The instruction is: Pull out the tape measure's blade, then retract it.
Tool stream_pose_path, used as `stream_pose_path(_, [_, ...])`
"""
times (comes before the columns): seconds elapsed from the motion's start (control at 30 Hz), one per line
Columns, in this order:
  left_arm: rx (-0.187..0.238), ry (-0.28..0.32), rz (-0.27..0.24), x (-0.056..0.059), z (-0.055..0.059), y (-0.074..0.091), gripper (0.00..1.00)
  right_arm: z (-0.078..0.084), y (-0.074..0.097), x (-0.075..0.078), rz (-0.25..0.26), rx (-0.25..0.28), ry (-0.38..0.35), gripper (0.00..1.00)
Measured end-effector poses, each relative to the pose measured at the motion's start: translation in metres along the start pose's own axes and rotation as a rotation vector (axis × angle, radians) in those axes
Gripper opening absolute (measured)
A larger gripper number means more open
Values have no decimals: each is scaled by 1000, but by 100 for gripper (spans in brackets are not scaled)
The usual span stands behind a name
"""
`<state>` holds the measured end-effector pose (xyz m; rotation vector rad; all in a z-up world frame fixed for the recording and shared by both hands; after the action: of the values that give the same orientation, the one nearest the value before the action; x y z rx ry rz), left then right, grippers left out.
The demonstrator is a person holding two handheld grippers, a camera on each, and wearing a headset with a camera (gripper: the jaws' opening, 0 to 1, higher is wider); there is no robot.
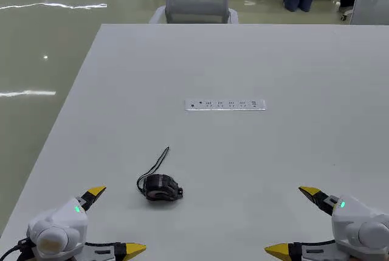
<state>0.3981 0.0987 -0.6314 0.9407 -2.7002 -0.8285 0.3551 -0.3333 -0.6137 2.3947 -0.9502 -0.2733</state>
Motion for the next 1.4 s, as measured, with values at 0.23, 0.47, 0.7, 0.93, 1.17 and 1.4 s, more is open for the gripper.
stream_pose_path(0.23, [-4, -8, 0, -2, -1, -1, 99, -1, 0, 1, -5, 0, 8, 100])
stream_pose_path(0.47, [-9, -23, -6, -9, -3, -2, 97, -2, -4, 2, -23, -8, 29, 97])
stream_pose_path(0.7, [-16, -46, 3, -18, -9, -5, 95, -5, -9, 3, -43, -5, 45, 96])
stream_pose_path(0.93, [-29, -67, 22, -23, -12, -13, 93, -9, -16, 5, -81, -3, 67, 92])
stream_pose_path(1.17, [-39, -87, 45, -26, -13, -19, 90, -9, -23, 9, -106, -12, 84, 89])
stream_pose_path(1.4, [-42, -112, 72, -30, -17, -27, 84, -15, -31, 12, -127, -5, 111, 84])
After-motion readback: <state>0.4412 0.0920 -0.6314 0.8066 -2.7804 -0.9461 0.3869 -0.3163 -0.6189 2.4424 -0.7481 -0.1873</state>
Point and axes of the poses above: the centre of the closed fingertips' face, and the gripper's own axes: y roughly backward along the fingers, x roughly to its right, z roughly out of its underside, the point moved 10 cm from there along y, roughly backward along the fingers, and after that the axes turned 1 degree about y, right-handed, at the moved point
